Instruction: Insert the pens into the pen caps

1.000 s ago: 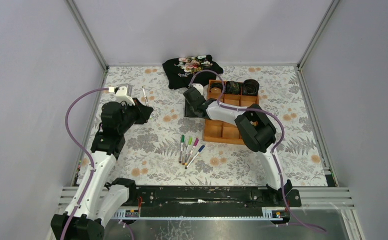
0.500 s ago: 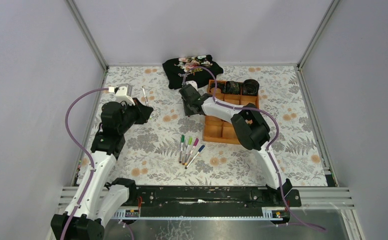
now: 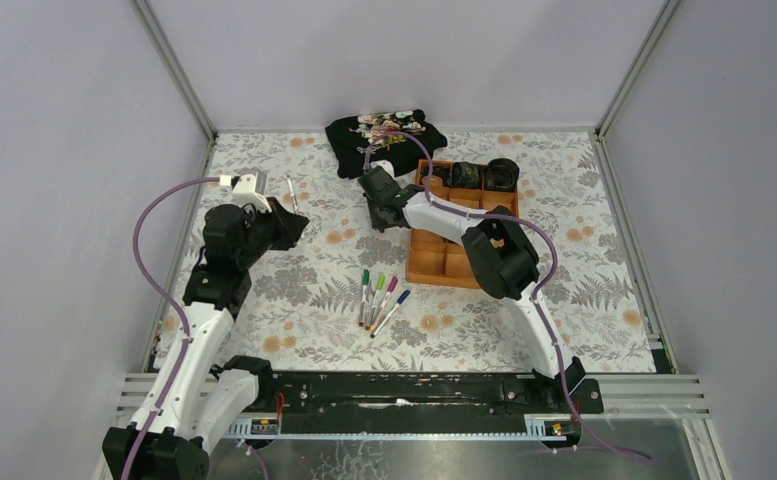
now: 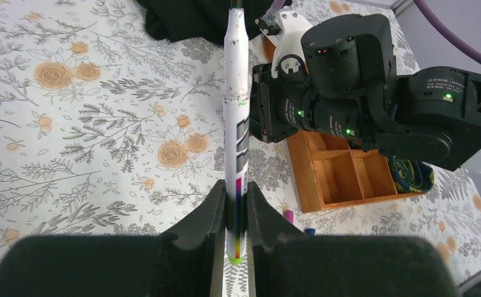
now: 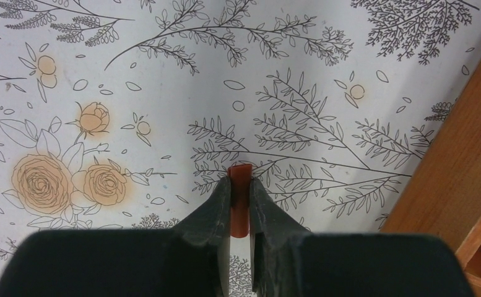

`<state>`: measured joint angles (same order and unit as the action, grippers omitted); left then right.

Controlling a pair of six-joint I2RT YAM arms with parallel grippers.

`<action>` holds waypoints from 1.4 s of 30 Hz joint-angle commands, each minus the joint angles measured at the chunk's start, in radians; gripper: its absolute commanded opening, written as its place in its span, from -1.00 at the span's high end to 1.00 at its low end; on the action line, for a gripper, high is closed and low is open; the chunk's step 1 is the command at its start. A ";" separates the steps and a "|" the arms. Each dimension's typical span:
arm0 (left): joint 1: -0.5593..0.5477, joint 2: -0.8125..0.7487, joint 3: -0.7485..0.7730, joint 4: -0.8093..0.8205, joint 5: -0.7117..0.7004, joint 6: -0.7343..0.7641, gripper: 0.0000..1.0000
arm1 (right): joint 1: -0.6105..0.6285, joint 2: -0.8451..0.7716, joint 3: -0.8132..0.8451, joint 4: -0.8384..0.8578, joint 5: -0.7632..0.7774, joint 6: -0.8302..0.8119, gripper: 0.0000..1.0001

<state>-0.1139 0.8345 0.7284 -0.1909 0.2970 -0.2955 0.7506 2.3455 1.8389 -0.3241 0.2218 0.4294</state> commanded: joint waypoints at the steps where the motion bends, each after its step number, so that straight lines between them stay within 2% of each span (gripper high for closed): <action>1: -0.003 -0.005 -0.022 0.066 0.056 -0.007 1.00 | 0.003 -0.028 -0.074 -0.074 -0.052 0.019 1.00; 9: -0.142 0.017 -0.033 0.111 0.042 -0.050 1.00 | -0.001 -0.298 -0.248 0.020 -0.120 0.061 1.00; 17: -0.153 0.027 -0.056 0.300 0.330 -0.052 1.00 | -0.005 -0.592 -0.329 0.088 -0.169 0.080 1.00; 23: -0.160 0.002 -0.089 0.390 0.471 -0.072 1.00 | -0.006 -0.795 -0.411 0.278 -0.206 0.155 1.00; 29: -0.165 0.020 -0.092 0.417 0.512 -0.087 1.00 | -0.006 -0.871 -0.492 0.555 -0.287 0.243 1.00; 33: -0.165 0.029 -0.083 0.387 0.500 -0.073 1.00 | -0.004 -0.878 -0.517 0.670 -0.342 0.273 1.00; 36: -0.167 0.033 -0.081 0.390 0.507 -0.075 1.00 | 0.000 -0.868 -0.522 0.730 -0.389 0.294 1.00; 42: -0.167 0.031 -0.084 0.397 0.513 -0.078 1.00 | 0.025 -0.845 -0.497 0.741 -0.402 0.271 1.00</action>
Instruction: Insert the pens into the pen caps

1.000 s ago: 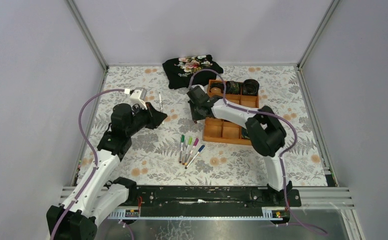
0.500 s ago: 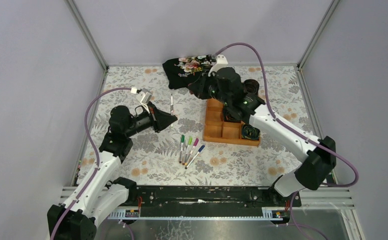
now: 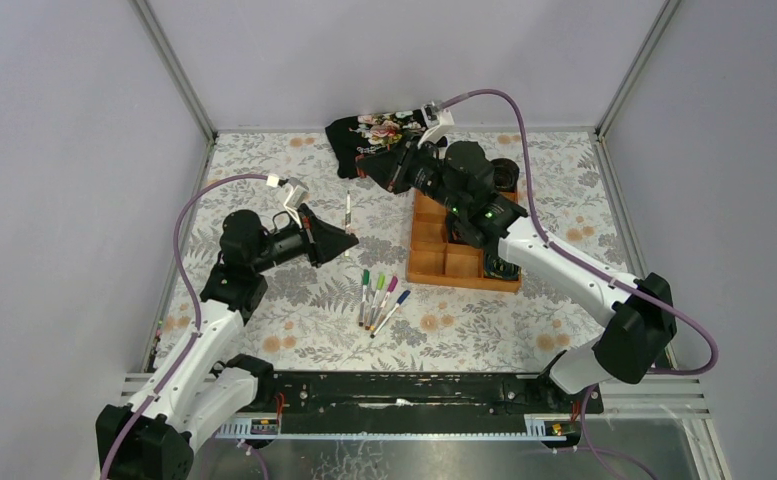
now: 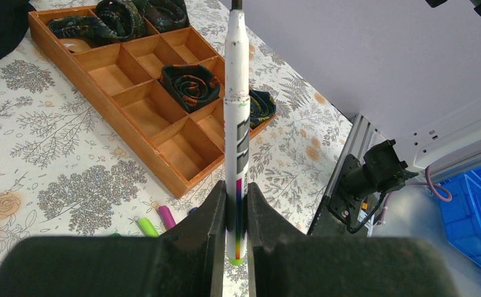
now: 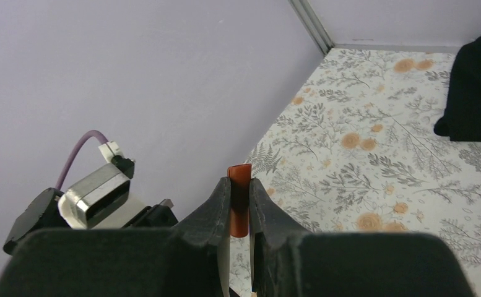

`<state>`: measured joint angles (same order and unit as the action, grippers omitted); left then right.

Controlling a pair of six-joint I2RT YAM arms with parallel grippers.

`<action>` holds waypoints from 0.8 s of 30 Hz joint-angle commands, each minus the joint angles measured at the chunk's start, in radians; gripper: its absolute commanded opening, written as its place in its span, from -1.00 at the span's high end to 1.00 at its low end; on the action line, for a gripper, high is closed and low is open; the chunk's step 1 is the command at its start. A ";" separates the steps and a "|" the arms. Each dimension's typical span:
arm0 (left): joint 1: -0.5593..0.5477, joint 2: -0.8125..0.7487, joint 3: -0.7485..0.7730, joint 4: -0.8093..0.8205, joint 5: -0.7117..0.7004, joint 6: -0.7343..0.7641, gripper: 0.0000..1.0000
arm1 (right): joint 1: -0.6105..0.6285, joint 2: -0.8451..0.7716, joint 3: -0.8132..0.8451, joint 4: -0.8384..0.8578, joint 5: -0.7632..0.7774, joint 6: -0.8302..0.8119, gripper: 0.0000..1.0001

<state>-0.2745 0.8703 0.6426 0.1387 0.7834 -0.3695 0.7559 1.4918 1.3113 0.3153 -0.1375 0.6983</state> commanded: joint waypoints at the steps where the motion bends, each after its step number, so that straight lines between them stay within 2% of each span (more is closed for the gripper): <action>1: -0.006 -0.005 0.000 0.069 0.027 -0.006 1.00 | 0.026 0.013 0.038 0.099 -0.047 -0.002 1.00; 24: -0.006 -0.018 -0.003 0.071 0.019 -0.009 1.00 | 0.061 0.025 0.039 0.139 -0.083 0.006 1.00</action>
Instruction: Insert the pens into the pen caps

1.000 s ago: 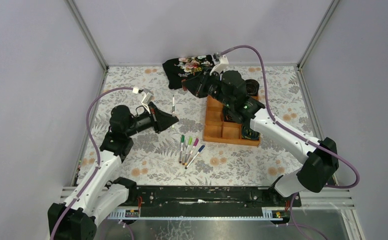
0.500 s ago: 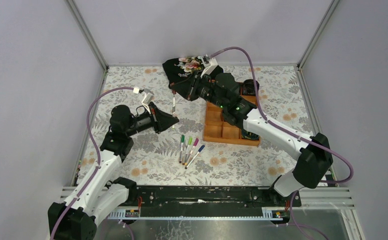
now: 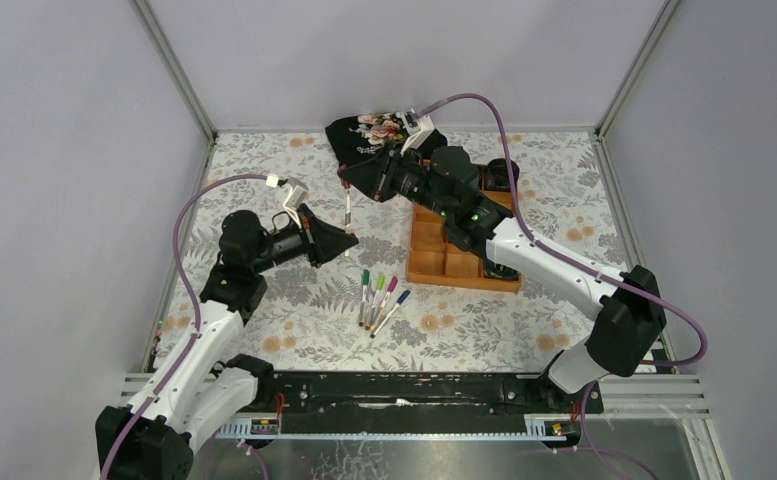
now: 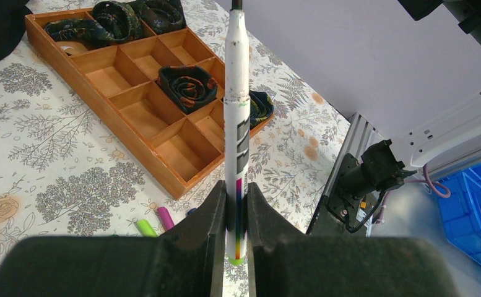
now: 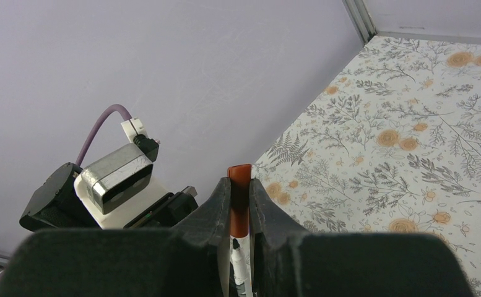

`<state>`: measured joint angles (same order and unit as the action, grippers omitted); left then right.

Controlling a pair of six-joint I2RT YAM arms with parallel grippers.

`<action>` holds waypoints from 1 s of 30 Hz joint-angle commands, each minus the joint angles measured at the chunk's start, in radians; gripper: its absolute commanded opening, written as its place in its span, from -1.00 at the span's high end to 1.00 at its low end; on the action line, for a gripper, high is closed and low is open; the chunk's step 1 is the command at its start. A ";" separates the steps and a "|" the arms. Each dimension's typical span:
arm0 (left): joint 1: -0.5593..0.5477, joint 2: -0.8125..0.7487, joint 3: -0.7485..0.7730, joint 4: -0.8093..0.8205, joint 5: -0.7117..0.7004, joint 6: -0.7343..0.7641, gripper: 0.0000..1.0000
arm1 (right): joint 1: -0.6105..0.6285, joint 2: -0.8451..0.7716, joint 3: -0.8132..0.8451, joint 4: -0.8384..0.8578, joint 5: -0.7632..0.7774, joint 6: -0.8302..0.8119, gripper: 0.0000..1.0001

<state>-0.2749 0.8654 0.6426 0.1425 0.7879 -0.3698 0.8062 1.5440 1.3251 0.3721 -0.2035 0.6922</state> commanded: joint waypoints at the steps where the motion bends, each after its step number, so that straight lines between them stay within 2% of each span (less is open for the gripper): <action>1: -0.006 -0.013 -0.003 0.068 0.015 -0.009 1.00 | 0.011 -0.027 0.029 0.083 -0.018 0.016 1.00; 30: -0.006 -0.018 -0.006 0.064 -0.008 -0.011 1.00 | 0.011 -0.058 0.001 0.089 -0.039 0.027 1.00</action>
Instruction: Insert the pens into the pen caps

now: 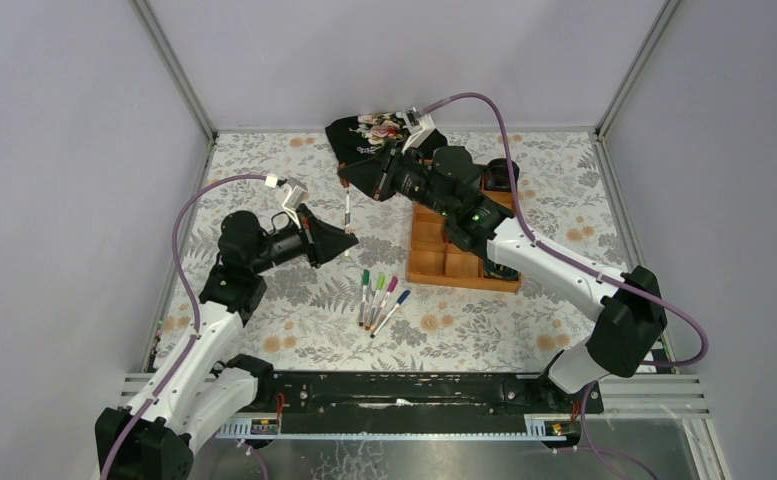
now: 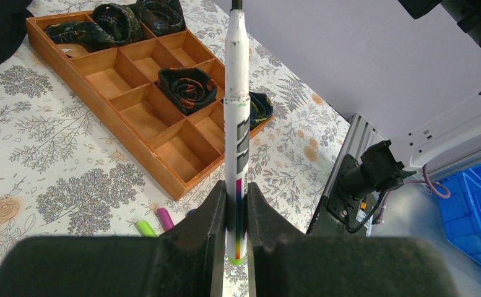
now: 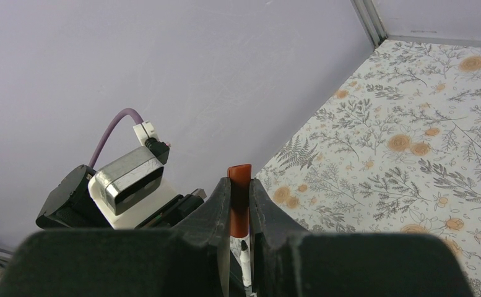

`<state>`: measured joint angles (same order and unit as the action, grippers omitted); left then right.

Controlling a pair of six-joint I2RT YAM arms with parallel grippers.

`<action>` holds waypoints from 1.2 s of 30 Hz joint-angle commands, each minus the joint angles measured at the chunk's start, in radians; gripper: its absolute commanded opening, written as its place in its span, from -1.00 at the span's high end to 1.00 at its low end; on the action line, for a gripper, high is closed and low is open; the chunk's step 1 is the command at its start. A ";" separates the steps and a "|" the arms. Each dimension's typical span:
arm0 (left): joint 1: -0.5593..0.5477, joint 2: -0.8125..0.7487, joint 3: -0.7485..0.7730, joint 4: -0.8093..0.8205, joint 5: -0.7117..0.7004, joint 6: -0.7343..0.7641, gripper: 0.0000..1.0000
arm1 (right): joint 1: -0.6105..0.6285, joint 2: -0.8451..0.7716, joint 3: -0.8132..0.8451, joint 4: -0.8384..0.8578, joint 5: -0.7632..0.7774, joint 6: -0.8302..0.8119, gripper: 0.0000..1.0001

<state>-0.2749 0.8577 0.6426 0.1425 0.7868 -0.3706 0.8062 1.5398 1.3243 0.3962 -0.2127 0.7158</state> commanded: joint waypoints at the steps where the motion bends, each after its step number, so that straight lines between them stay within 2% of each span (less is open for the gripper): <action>1: -0.006 -0.010 -0.006 0.063 -0.008 -0.010 1.00 | 0.011 -0.053 0.001 0.063 -0.031 0.004 1.00; 36: -0.006 -0.015 -0.011 0.068 -0.009 -0.008 1.00 | 0.010 -0.029 -0.019 0.064 -0.042 -0.006 1.00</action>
<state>-0.2752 0.8574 0.6422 0.1421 0.7795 -0.3706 0.8062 1.5246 1.3037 0.4084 -0.2302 0.7155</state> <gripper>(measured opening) 0.099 0.167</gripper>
